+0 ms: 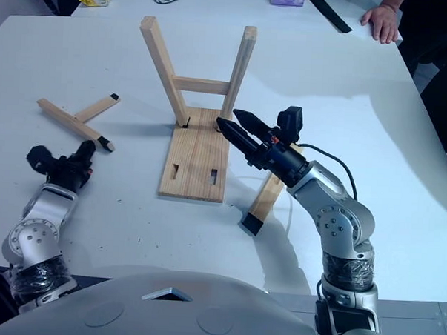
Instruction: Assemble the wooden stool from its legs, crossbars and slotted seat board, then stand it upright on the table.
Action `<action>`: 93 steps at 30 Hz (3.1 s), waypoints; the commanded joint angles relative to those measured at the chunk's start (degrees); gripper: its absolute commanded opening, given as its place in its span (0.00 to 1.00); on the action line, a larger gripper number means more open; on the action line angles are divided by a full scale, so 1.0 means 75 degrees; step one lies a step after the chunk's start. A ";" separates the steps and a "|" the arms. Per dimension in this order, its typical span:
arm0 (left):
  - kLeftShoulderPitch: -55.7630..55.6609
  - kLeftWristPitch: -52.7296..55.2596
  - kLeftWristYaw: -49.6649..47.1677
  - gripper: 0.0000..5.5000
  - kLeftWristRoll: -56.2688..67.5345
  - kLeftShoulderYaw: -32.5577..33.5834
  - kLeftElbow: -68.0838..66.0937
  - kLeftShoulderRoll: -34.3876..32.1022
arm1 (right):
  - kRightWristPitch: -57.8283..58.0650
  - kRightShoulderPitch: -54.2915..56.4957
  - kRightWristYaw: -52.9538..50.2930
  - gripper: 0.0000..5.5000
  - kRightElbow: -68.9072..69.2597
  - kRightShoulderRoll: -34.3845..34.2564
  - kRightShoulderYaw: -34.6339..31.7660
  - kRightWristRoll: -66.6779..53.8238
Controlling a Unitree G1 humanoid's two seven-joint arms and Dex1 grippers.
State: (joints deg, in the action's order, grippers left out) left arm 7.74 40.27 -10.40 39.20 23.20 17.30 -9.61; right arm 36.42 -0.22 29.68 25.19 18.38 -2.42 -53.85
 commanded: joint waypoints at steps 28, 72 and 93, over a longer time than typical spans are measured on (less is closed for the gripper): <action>-0.1578 0.0105 0.0973 0.55 -0.4421 -0.1533 -0.1346 -0.2024 | -0.0769 -0.0385 -0.0204 0.59 0.0107 -0.0925 0.0372 0.0717; -0.0340 -0.0652 0.1074 0.55 -0.5779 -0.0981 -0.0427 -0.1925 | -0.0499 -0.0440 -0.0279 0.59 0.0251 -0.0648 0.0243 0.0483; -0.0195 0.0734 0.1023 0.55 -0.4734 -0.0673 0.0562 -0.0202 | -0.0555 -0.0508 -0.0211 0.59 0.0263 -0.0600 0.0201 0.0537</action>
State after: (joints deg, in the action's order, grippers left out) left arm 5.56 40.77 -2.43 0.95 17.37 17.35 -15.19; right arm 32.05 -3.90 27.91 26.69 13.37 -0.30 -49.49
